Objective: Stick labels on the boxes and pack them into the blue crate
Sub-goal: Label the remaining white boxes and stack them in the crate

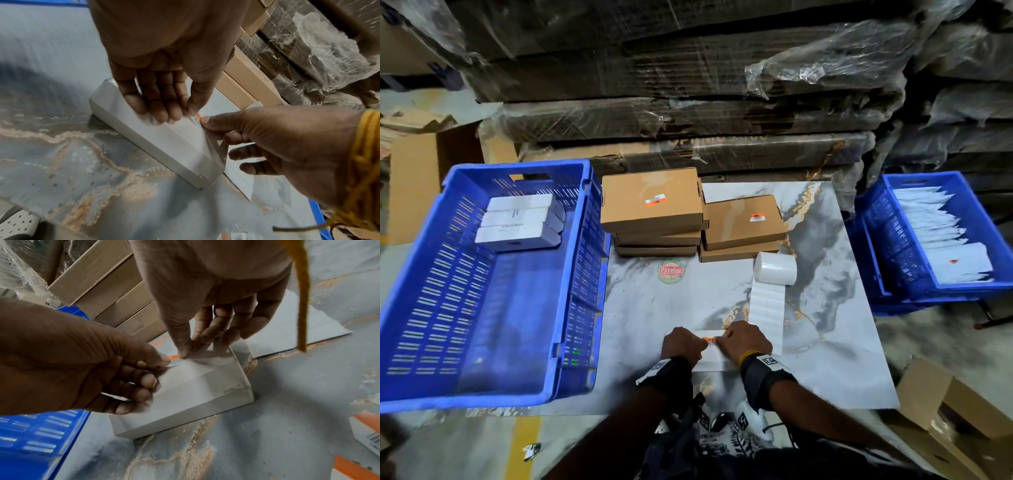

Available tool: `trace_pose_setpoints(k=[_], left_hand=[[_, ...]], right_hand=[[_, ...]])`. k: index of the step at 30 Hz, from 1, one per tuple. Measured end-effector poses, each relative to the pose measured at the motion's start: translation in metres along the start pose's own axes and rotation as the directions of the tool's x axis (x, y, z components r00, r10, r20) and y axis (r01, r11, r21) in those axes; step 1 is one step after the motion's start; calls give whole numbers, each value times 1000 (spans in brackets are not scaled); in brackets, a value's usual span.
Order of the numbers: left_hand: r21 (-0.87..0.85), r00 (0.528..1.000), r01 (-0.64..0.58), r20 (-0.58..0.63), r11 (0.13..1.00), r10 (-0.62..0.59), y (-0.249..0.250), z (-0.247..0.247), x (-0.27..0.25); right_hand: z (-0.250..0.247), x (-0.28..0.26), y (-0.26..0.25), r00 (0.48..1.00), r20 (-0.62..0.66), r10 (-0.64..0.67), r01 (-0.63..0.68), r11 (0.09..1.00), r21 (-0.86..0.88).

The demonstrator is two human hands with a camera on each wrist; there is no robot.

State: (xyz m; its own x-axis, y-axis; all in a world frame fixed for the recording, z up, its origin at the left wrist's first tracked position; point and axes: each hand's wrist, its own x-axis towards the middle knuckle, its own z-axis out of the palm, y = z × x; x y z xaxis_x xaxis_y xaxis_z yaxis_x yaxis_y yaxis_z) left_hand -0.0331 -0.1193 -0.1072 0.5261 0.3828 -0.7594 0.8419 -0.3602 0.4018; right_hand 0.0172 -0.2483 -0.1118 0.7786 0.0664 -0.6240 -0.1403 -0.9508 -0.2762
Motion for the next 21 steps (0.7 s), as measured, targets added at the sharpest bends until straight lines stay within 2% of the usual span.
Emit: trace_pose_setpoints(k=[12,21], left_hand=[[176,996,-43,-74,984,57,-9,9,19],[102,1000,30,-4,994,-29,-27,5,35]], right_hand=[[-5,5,3,999,25,-32,34,997,-68],[-6,1,12,996,34,-88,88,996,11]])
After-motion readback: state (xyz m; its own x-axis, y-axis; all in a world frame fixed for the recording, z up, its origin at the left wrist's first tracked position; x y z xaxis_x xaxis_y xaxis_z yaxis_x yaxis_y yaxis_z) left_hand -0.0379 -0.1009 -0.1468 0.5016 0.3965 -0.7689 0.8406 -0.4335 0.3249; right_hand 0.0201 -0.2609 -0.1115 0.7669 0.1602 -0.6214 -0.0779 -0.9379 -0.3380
